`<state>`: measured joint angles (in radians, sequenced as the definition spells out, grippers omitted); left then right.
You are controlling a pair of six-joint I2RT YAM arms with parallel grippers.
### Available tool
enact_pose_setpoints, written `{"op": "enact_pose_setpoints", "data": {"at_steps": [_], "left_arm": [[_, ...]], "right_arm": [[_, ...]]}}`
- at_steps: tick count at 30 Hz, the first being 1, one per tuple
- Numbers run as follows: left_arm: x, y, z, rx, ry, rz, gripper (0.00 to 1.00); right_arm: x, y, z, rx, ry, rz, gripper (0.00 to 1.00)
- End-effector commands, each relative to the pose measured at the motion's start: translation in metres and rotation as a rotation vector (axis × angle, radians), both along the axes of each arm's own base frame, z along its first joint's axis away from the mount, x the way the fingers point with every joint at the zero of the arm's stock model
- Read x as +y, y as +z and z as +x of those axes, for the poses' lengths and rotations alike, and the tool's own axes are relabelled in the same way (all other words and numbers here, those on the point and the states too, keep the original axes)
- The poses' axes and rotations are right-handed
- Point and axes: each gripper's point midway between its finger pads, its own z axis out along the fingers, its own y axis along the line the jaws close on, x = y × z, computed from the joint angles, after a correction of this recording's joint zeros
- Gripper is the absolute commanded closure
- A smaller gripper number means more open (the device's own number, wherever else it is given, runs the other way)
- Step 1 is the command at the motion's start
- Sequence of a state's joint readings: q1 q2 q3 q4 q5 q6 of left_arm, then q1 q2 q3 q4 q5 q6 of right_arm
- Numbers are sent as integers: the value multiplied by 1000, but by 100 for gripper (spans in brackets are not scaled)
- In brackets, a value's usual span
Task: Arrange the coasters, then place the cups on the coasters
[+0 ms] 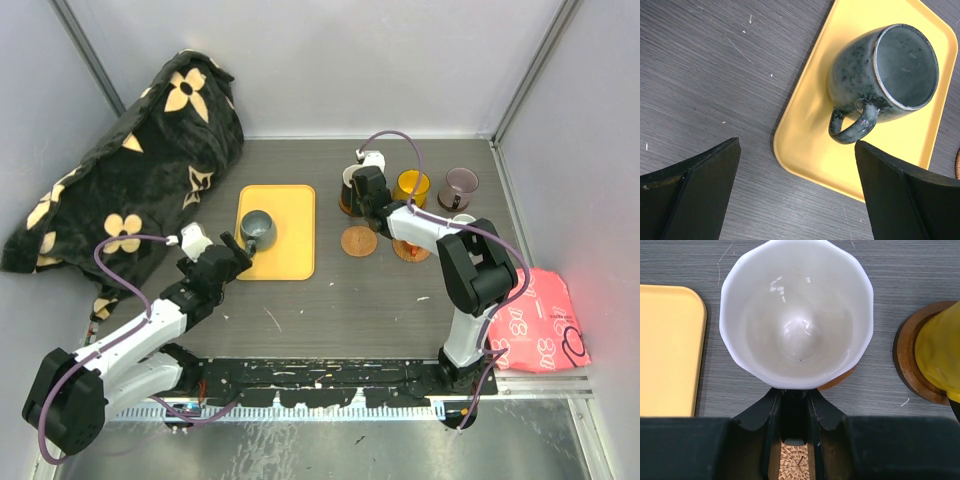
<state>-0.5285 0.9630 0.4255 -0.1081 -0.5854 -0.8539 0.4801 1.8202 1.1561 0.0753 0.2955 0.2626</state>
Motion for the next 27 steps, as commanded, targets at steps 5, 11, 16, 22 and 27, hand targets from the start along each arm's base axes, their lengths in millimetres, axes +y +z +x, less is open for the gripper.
{"op": "enact_pose_setpoints", "data": {"at_steps": [5,11,16,22,27], "left_arm": [[-5,24,14,-74,15,-43,2],[-5,23,14,-71,13,-42,2],[-5,23,14,-71,13,-42,2],[-6,23,14,-70,11,-43,2],[-6,23,14,-70,11,-44,2]], "right_arm": [[4,53,25,-150,-24,48,99],[0,43,25,-123,-53,34,99],[-2,38,24,-109,-64,34,94],[-3,32,24,-94,-67,43,79],[-3,30,24,-87,-67,45,69]]}}
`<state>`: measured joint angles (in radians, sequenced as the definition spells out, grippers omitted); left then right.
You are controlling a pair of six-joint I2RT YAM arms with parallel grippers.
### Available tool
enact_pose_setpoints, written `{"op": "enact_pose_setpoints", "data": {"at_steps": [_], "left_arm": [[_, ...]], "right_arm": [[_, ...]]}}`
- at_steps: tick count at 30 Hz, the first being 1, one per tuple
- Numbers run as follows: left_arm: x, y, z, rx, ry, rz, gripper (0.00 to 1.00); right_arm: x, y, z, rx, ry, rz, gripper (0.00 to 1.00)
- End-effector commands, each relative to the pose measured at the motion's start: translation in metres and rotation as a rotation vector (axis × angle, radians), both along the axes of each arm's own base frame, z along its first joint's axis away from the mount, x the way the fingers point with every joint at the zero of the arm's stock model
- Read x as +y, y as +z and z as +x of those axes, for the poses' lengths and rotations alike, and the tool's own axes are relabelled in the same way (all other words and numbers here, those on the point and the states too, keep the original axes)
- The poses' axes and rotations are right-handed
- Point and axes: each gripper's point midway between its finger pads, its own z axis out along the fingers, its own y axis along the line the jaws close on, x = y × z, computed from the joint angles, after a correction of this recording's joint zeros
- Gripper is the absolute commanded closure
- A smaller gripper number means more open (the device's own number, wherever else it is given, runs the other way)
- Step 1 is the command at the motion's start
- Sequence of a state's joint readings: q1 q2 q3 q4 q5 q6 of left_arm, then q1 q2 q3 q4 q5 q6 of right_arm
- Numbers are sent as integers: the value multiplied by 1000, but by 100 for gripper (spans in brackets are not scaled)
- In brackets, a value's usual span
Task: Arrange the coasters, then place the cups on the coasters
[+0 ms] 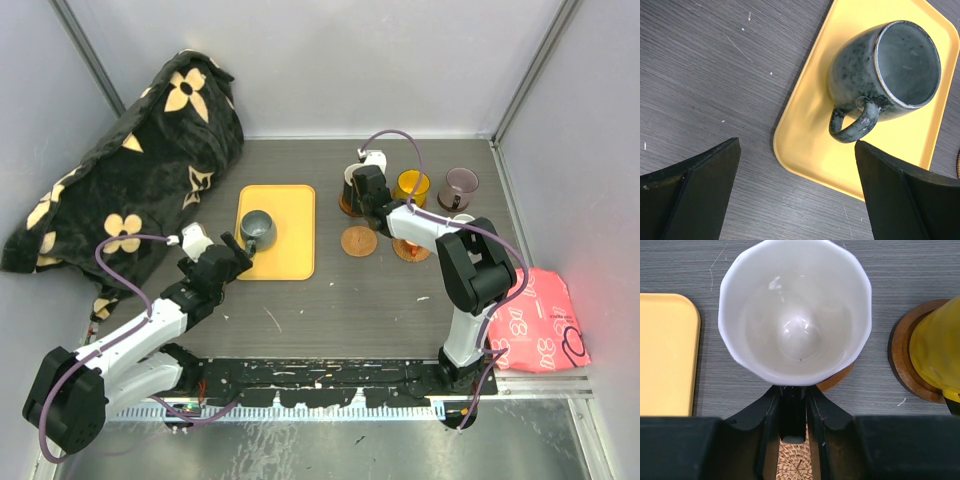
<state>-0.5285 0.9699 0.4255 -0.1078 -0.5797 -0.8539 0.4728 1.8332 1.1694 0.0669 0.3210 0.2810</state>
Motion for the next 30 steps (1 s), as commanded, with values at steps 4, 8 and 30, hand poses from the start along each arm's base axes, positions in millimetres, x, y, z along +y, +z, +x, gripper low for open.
{"op": "enact_pose_setpoints", "data": {"at_steps": [4,8,30], "left_arm": [[-5,24,15,-77,16,-43,2],[-5,24,15,-77,16,-44,2],[-4,26,15,-80,19,-38,2]], "right_arm": [[3,31,19,-88,-28,47,67],[3,30,17,-83,-27,51,66],[-1,64,-24,-115,-1,150,55]]}}
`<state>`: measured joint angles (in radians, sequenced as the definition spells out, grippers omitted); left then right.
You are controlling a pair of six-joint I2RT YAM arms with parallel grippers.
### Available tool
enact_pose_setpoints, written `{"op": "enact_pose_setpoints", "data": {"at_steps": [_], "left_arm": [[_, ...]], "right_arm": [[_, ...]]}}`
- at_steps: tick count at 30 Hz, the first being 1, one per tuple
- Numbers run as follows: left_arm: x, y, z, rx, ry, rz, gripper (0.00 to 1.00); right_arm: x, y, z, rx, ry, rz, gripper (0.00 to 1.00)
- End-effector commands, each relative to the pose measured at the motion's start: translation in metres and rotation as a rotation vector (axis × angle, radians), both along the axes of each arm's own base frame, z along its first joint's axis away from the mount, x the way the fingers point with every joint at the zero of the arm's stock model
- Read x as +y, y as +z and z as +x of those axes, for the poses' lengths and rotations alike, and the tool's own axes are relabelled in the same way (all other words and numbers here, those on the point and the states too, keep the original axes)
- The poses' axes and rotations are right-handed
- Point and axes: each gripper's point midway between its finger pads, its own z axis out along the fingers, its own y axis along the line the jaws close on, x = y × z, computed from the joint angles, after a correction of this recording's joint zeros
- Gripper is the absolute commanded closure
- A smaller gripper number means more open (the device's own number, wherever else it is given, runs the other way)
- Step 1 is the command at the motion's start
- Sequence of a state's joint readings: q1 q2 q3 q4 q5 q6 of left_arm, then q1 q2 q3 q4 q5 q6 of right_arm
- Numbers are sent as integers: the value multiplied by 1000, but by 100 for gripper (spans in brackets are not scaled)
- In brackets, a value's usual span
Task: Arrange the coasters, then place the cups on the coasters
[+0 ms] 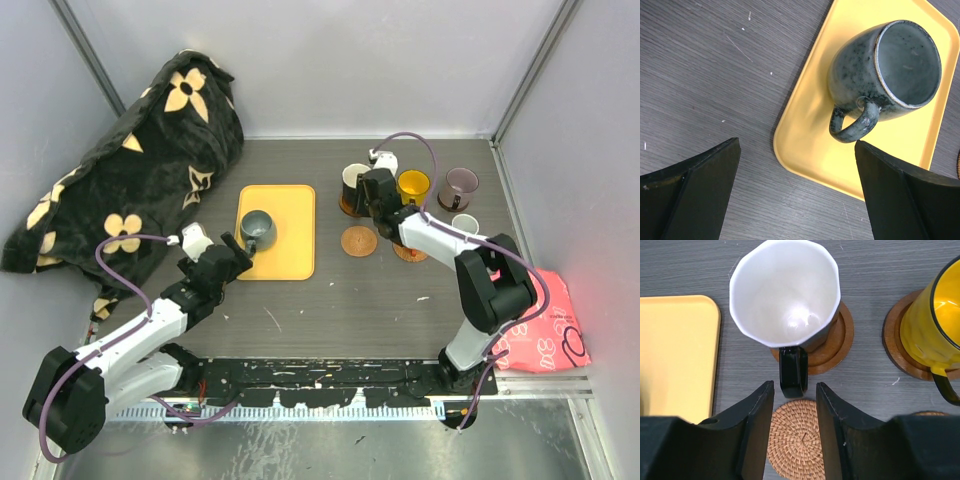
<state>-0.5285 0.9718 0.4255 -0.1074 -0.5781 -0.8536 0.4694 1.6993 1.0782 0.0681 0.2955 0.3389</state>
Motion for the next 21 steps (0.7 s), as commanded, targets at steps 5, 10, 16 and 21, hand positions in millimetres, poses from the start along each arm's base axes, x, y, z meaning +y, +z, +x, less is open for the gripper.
{"op": "enact_pose_setpoints", "data": {"at_steps": [5,10,16,21], "left_arm": [[-3,28,14,-86,19,-36,2],[-3,29,14,-91,14,-29,2],[-10,26,17,-72,-35,-10,2],[-12,19,21,-49,-55,34,2]], "right_arm": [[5,48,-19,-94,32,87,52],[-2,59,-42,-111,40,117,47],[-17,70,-70,-148,37,137,37],[-28,82,-93,-185,40,166,20]]}}
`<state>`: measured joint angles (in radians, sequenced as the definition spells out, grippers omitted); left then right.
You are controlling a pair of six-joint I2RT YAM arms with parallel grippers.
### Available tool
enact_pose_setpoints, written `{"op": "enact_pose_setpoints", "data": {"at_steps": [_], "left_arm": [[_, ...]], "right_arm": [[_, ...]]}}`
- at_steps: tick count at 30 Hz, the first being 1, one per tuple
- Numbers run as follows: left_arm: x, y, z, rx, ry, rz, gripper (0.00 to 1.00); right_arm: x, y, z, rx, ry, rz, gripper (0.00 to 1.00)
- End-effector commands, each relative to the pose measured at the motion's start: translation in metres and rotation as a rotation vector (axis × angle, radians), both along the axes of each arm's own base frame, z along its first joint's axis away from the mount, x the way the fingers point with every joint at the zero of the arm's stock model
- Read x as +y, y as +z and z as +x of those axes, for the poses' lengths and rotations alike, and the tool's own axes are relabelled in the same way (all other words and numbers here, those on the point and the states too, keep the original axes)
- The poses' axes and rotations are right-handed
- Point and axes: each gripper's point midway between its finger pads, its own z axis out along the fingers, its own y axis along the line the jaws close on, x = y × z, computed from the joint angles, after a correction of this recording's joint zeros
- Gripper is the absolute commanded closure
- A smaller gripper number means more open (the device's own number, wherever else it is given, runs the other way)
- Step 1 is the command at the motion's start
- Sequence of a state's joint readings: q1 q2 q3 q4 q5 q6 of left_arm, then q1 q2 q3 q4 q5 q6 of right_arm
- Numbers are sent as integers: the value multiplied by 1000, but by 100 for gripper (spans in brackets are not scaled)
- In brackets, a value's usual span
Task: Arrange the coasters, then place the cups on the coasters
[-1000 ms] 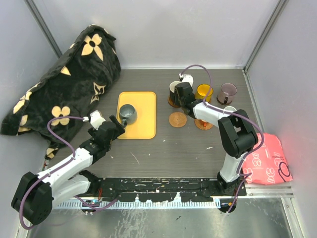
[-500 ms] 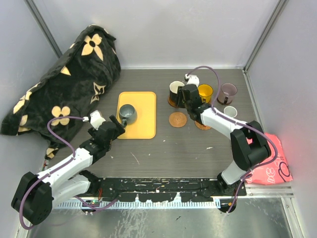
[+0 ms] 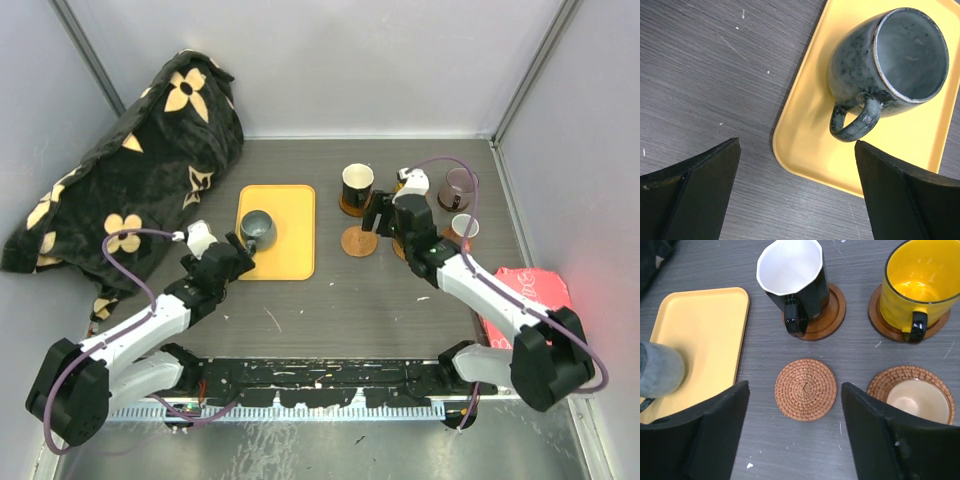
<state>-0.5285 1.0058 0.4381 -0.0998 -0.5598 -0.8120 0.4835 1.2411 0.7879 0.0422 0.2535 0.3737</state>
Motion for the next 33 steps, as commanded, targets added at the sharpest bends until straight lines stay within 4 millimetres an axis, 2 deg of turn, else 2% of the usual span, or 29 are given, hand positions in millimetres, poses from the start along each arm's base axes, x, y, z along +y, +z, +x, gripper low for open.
{"op": "enact_pose_setpoints", "data": {"at_steps": [1,5,7,8,16,24,30,31,33], "left_arm": [[-10,21,21,-66,-28,11,2],[-10,16,27,-35,-43,72,2],[-10,16,29,-24,-53,103,2],[-11,16,29,-19,-62,120,2],[-21,29,33,-54,-129,154,2],[-39,33,41,-54,-230,191,2],[-54,33,52,-36,-286,199,2],[-57,24,54,-13,-296,210,1],[-61,22,58,-9,-306,225,1]], "right_arm": [[-5,28,-16,-78,2,61,16],[-13,32,-35,-93,-3,100,11],[-16,27,-43,-94,-5,117,1],[-18,26,-47,-97,-8,129,0],[-27,11,-65,-84,-14,128,0],[-29,14,-71,-105,-9,151,0],[-30,12,-74,-107,-9,159,0],[-31,12,-74,-110,-11,159,0],[-32,11,-75,-111,-17,161,0]]}}
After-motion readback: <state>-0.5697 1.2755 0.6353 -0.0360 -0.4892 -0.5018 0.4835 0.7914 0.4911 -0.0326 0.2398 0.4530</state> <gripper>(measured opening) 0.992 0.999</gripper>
